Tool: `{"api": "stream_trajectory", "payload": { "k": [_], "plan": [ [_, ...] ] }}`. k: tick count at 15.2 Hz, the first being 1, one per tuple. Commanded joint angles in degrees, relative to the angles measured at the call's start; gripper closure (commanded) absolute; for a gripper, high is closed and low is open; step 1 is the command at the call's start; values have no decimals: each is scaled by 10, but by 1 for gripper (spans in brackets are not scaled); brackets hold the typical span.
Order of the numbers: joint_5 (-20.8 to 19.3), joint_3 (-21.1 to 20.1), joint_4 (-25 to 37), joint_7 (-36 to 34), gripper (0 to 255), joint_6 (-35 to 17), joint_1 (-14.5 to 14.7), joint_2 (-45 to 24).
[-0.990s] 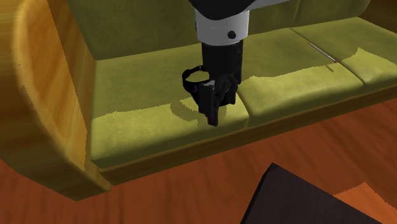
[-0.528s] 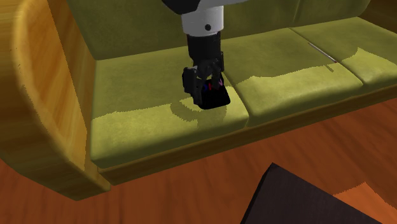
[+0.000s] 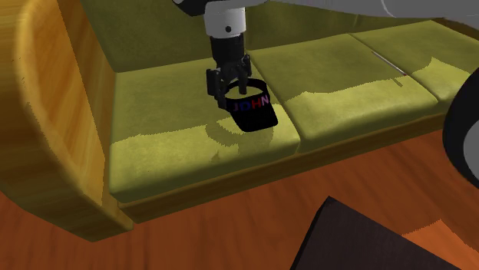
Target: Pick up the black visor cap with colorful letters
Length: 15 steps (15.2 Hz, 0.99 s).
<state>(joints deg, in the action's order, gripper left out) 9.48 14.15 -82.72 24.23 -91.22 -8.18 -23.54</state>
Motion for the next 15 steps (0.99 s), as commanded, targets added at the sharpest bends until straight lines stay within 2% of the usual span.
{"api": "stream_trajectory", "payload": {
  "k": [1, 3, 4, 11, 13, 14, 15],
  "plan": [
    [11, 0, 79, 7, 0, 22, -16, -59],
    [21, -2, 169, 8, 0, 49, -34, -122],
    [23, -3, 190, 8, 0, 56, -38, -136],
    [24, -4, 135, 14, 0, 0, -33, -138],
    [24, -4, 135, 14, 0, 0, -33, -138],
    [24, -4, 134, 14, 255, -1, -33, -138],
    [24, -4, 135, 15, 255, 0, -34, -138]
  ]
}}
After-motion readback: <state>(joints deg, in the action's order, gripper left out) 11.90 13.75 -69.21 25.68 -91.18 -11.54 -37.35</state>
